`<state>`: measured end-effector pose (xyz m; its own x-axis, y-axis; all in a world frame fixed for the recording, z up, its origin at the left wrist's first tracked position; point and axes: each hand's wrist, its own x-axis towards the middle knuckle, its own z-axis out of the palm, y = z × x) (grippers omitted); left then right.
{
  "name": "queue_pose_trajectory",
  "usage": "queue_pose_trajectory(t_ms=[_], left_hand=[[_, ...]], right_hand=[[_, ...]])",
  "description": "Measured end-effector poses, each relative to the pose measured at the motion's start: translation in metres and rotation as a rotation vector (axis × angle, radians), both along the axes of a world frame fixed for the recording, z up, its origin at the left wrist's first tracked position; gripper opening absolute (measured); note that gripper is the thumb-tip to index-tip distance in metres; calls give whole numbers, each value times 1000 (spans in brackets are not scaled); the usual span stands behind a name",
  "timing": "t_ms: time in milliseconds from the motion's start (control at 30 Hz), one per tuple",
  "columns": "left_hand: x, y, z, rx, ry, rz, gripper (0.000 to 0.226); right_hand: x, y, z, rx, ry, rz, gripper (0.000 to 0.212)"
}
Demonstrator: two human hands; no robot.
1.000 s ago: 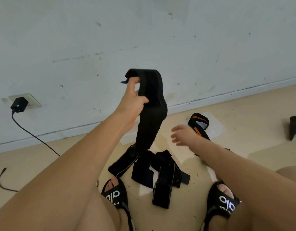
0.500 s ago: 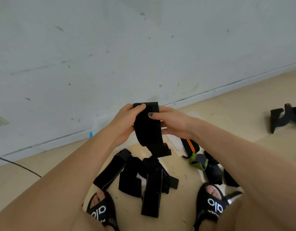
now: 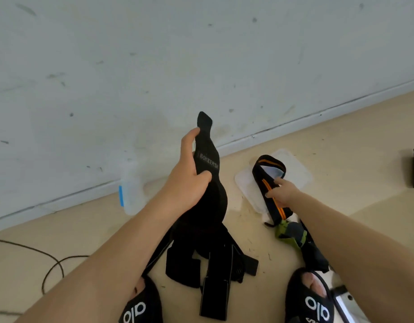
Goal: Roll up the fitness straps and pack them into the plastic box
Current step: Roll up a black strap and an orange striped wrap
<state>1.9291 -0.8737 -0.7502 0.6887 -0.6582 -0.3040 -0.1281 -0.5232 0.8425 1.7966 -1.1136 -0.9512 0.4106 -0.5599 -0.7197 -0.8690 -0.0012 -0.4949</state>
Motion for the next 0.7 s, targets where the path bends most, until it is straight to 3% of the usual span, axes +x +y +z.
queue_pose_trajectory(t_ms=[200, 333, 400, 500, 567, 600, 700], left_hand=[[15, -1, -17, 121, -137, -33, 65], [14, -4, -19, 146, -193, -55, 61], [12, -7, -16, 165, -228, -70, 58], [15, -5, -14, 189, -258, -54, 51], [18, -2, -13, 190, -266, -33, 45], [19, 0, -11, 184, -273, -20, 41], [20, 7, -3, 145, -306, 35, 29]], right_hand=[[22, -22, -47, -398, 9, 259, 82], [40, -34, -57, -173, 0, 86, 96], [47, -36, -60, -103, 2, 42, 94], [51, -30, -59, -131, 13, 60, 70], [47, -22, -54, -230, 49, 92, 27], [44, -20, -53, -298, 88, 128, 18], [38, -16, -40, -388, 178, 236, 22]])
